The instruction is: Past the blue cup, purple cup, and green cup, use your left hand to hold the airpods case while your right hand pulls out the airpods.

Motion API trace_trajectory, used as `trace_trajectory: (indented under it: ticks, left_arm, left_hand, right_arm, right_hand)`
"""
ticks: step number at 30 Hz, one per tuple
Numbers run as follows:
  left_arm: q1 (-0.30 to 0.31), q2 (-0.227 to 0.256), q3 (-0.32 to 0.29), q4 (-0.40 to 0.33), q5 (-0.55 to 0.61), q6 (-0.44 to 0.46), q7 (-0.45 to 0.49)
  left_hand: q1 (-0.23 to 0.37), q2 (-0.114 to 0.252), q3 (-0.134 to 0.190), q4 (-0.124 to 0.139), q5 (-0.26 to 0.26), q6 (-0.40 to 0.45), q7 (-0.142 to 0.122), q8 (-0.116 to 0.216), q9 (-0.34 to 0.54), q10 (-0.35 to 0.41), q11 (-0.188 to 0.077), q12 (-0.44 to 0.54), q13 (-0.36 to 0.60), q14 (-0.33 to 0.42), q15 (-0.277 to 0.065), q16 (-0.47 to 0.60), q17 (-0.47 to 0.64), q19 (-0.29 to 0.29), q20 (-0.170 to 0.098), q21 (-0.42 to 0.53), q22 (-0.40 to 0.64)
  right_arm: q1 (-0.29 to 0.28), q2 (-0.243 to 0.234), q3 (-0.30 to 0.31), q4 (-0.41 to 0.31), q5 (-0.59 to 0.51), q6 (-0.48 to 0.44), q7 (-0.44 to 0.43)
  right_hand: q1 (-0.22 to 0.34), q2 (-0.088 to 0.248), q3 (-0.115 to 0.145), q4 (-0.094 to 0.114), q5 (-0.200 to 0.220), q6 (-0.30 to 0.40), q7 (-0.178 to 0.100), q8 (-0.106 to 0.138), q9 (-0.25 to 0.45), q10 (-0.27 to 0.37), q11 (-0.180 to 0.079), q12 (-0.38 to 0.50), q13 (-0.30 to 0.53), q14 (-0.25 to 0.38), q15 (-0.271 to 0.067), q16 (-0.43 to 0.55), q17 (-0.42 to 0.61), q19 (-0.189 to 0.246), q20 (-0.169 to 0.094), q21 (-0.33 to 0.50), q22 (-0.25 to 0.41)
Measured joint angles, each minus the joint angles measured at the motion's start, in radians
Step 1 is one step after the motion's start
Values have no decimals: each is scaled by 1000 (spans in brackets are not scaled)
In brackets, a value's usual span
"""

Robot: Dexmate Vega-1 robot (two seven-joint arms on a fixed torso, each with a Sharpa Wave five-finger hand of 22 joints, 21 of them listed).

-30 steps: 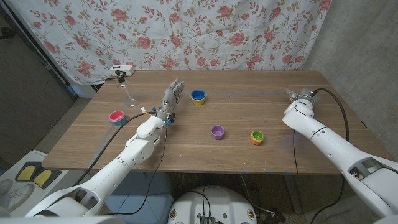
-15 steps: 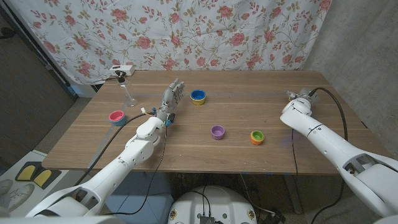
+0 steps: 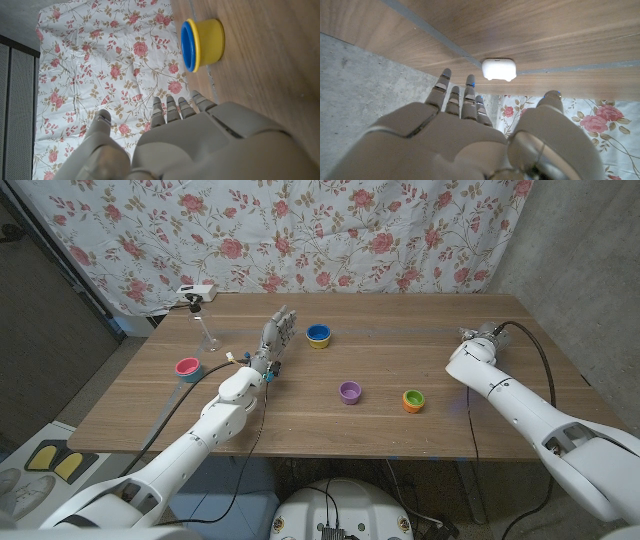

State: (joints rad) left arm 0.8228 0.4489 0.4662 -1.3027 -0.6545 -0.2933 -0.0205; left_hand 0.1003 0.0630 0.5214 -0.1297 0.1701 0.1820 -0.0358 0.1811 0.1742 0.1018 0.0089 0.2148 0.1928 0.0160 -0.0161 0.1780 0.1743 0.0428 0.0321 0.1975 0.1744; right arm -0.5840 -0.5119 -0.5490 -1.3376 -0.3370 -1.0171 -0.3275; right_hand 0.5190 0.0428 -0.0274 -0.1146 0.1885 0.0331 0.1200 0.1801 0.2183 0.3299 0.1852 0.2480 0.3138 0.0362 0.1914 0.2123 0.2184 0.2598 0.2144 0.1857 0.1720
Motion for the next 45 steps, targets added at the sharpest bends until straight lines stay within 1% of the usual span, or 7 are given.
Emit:
trace_trajectory:
  ticks: [10,15,18,22,25,38,45]
  left_arm:
    - [-6,-3,0,12,-5,-4,-3]
    - [-10,-3,0,17,-5,-4,-8]
    - [-10,-5,0,21,-7,-5,-8]
    - [-11,-6,0,23,-8,-6,-8]
    - [-11,-6,0,25,-9,-6,-8]
    - [-14,-6,2,30,-12,-6,-12]
    - [-19,-8,5,36,-13,-5,-16]
  left_hand:
    - [0,0,0,0,0,-7,7,0,0,0,0,0,0,0,0,0,0,0,0,0,0]
    - [0,0,0,0,0,-7,7,0,0,0,0,0,0,0,0,0,0,0,0,0,0]
    - [0,0,0,0,0,-7,7,0,0,0,0,0,0,0,0,0,0,0,0,0,0]
    - [0,0,0,0,0,-7,7,0,0,4,-4,0,0,0,0,0,0,0,0,0,0]
    - [0,0,0,0,0,-7,7,0,0,6,-6,0,0,0,0,0,0,0,0,0,0]
    - [0,0,0,0,0,-7,7,0,0,5,-6,0,0,0,0,0,0,0,0,0,0]
    - [0,0,0,0,0,-7,7,0,0,9,-2,0,0,0,0,0,0,0,0,0,0]
  right_arm:
    - [14,16,-6,33,-7,-2,-10]
    - [22,25,-7,54,-8,3,-14]
    - [28,32,-8,70,-8,9,-16]
    - [36,38,-8,89,-8,16,-18]
    - [40,44,-8,103,-8,24,-22]
    - [57,70,1,159,-5,49,-39]
    - [66,82,6,187,0,55,-46]
  right_hand:
    - [16,5,8,-8,-4,-25,0,0,0,-8,8,-5,5,0,0,0,0,0,0,0,1]
    - [25,6,12,-12,-4,-44,-2,0,-5,-24,9,-13,9,-9,2,0,0,0,0,0,0]
    - [29,10,12,-12,-4,-59,-2,0,-5,-31,2,-13,9,-13,-1,0,0,0,0,0,0]
    - [34,7,15,-15,-4,-73,-3,0,-5,-44,8,-20,9,-22,-3,0,0,-4,-4,0,0]
    - [38,12,19,-19,-4,-91,-3,0,-5,-51,7,-21,14,-23,-2,0,0,-13,-2,0,0]
    - [58,26,28,-28,-4,-127,-2,0,-9,-58,11,-21,19,-27,2,0,0,-13,-2,0,0]
    - [60,23,31,-24,-4,-137,-2,5,-9,-54,25,-21,16,-27,2,0,0,-13,-2,0,0]
